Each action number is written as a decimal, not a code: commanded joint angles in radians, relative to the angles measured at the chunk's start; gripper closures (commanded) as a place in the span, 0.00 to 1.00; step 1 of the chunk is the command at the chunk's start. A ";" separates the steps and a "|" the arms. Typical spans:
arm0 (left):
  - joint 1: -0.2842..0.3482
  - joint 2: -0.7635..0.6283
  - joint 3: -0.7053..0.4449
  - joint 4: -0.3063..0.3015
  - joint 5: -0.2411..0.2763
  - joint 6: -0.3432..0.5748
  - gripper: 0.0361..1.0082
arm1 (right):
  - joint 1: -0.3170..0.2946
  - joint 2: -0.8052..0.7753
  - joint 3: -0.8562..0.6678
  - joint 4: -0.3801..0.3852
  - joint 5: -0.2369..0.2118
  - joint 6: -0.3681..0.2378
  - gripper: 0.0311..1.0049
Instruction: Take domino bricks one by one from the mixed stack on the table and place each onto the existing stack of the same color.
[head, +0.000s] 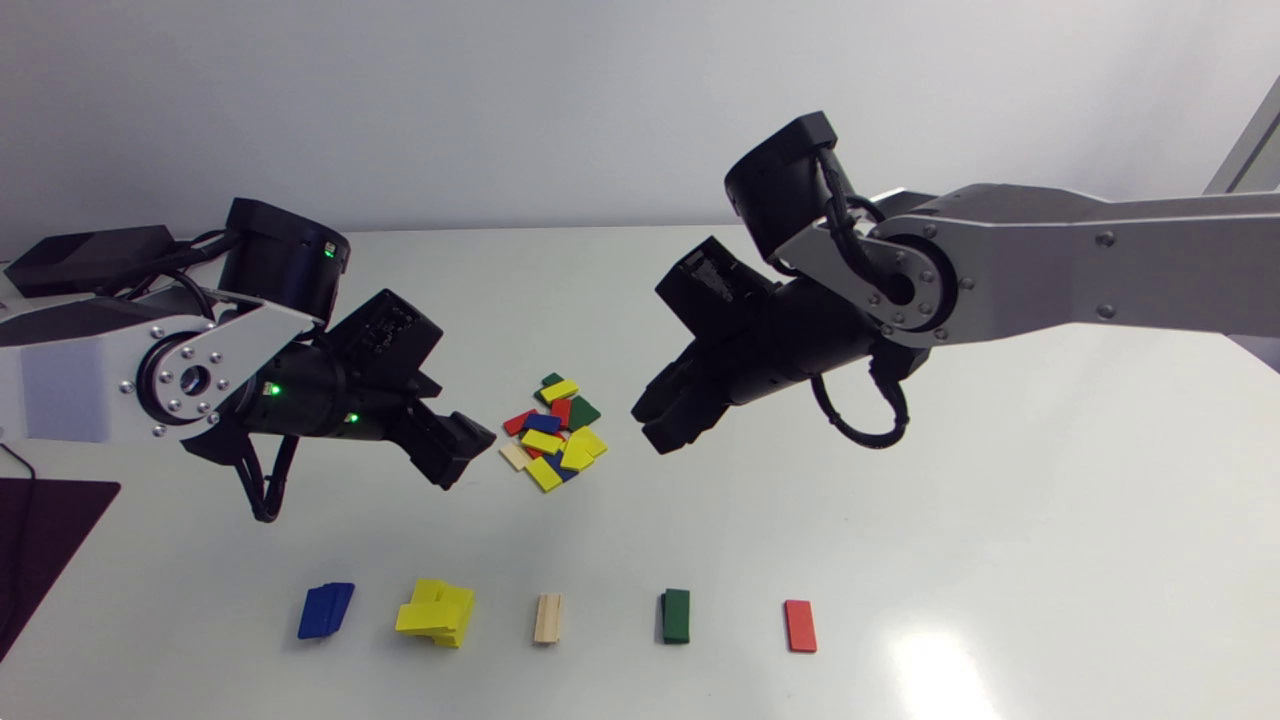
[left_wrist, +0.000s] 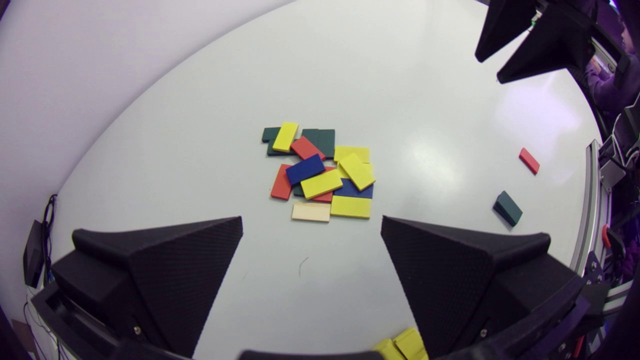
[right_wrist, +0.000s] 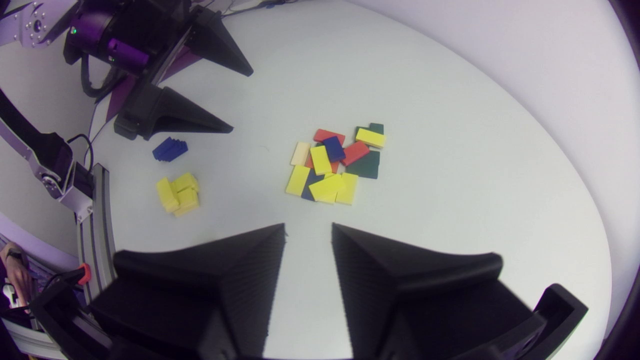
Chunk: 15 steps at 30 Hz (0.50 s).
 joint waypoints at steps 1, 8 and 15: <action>0.002 -0.013 -0.002 0.009 0.013 0.020 0.02 | 0.007 0.018 0.013 0.003 -0.006 0.001 0.06; -0.015 -0.023 -0.027 0.018 0.013 0.011 0.02 | 0.010 0.061 0.034 -0.028 -0.057 -0.046 0.06; -0.012 -0.024 -0.036 0.021 0.013 0.009 0.02 | 0.009 0.141 0.082 -0.057 -0.061 -0.080 0.06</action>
